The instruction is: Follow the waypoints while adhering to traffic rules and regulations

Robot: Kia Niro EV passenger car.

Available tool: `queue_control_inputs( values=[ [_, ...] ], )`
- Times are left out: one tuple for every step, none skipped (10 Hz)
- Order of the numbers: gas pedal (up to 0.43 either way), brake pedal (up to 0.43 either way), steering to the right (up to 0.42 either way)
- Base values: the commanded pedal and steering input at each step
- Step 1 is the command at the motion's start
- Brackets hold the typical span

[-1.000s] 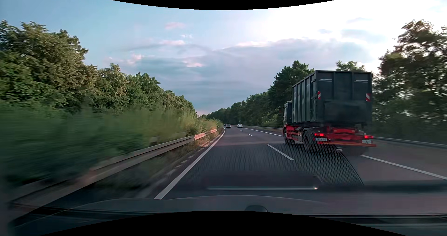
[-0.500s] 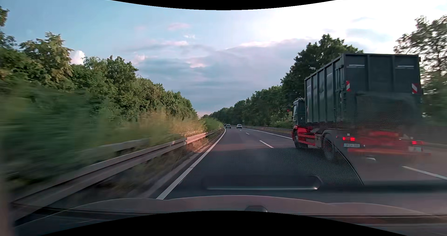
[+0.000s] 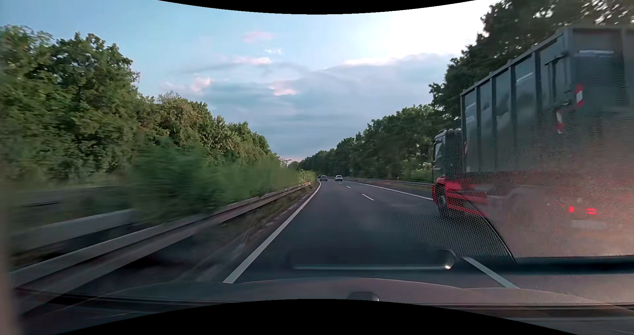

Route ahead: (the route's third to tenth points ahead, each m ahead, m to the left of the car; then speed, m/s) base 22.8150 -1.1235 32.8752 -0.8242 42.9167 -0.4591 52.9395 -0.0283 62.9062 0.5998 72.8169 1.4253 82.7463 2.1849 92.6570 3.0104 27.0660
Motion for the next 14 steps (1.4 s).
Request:
queue_control_inputs(
  values=[
    [0.197,0.0,-0.009],
    [0.197,0.0,-0.01],
    [0.197,0.0,-0.01],
    [0.197,0.0,-0.01],
    [0.197,0.0,-0.009],
    [0.197,0.0,-0.01],
    [0.197,0.0,-0.009],
    [0.197,0.0,-0.008],
    [0.197,0.0,-0.009],
    [0.197,0.0,-0.009],
    [0.197,0.0,-0.008],
    [0.197,0.0,-0.009],
    [0.197,0.0,-0.008],
    [0.197,0.0,-0.008]
  ],
)
